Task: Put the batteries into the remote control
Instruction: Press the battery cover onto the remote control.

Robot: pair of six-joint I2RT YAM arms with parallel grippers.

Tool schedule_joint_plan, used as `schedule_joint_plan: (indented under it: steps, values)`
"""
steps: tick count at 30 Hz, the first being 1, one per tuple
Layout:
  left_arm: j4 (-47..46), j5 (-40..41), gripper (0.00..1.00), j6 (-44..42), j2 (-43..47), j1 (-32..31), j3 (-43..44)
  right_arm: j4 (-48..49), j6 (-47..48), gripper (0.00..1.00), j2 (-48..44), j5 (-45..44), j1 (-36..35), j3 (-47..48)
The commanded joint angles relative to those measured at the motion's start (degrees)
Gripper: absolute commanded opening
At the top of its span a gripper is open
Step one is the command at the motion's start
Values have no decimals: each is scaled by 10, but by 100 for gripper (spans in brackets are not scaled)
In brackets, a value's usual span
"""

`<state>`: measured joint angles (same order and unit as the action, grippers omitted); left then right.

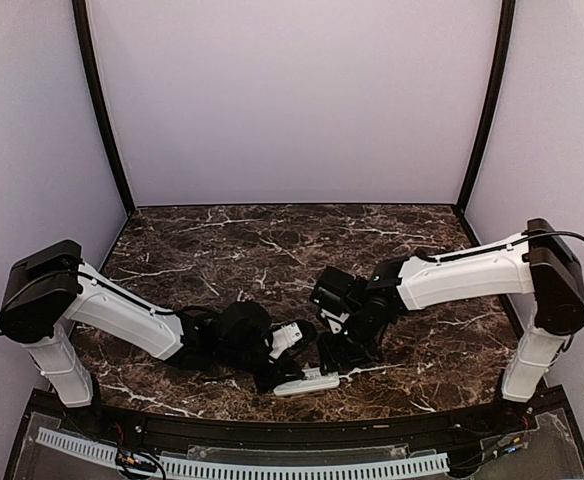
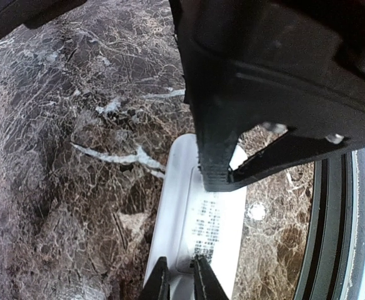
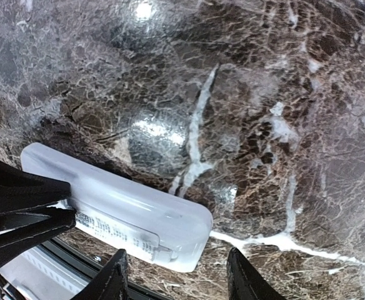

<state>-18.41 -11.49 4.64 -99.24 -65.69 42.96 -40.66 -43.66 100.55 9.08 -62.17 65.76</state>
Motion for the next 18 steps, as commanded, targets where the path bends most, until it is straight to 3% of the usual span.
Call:
schedule_joint_plan:
  steps: [1,18]
  values:
    - [81,1,13,-7,-9,-6,-20,14,8,48,4,16,5,-3]
    - [81,1,13,-8,-9,-6,-20,44,13,28,23,26,11,-28]
